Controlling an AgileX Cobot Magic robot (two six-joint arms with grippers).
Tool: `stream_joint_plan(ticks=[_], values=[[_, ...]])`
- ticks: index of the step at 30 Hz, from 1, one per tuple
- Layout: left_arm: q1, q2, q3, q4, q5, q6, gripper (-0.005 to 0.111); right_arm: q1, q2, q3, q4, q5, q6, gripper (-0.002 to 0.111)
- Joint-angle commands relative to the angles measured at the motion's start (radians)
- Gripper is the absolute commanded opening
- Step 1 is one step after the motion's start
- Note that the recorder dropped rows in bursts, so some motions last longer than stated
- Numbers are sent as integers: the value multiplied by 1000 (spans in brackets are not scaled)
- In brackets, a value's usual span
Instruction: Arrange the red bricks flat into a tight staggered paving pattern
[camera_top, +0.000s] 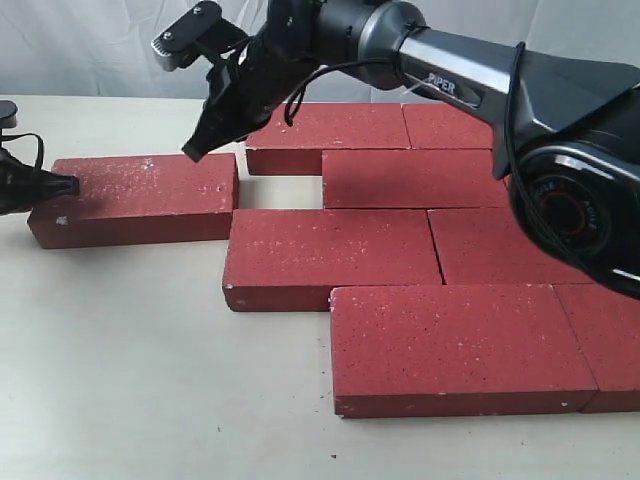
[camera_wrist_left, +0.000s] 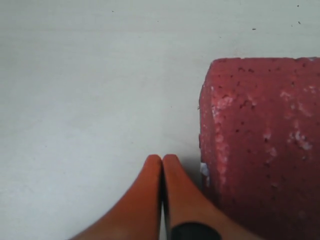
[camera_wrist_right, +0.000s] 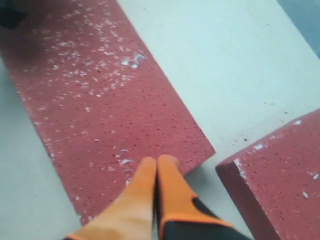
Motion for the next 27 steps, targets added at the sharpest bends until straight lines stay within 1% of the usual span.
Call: stream_joint_plan(ticks=[1,5,16,20,24,27], values=[[-4,-3,-5,1,-9,-1,0,-5,52,3,-11,-67,9,0],[-4,-3,-5,1,-15,-1,0,1,88,3,-9,-141,9,0],[-4,-3,-5,1,-27,-1,0,1,143,3,-11,-203,-1,0],[-25,-3,-5,1,-51,-1,0,1,145,3,-11,-202,-1,0],[-66,-3,-6,10,-126,-1,0,1,145,3,-11,-185,-1,0],[-83,-3,-16,11,-136,-1,0,1,145,3,-11,-175,-1,0]])
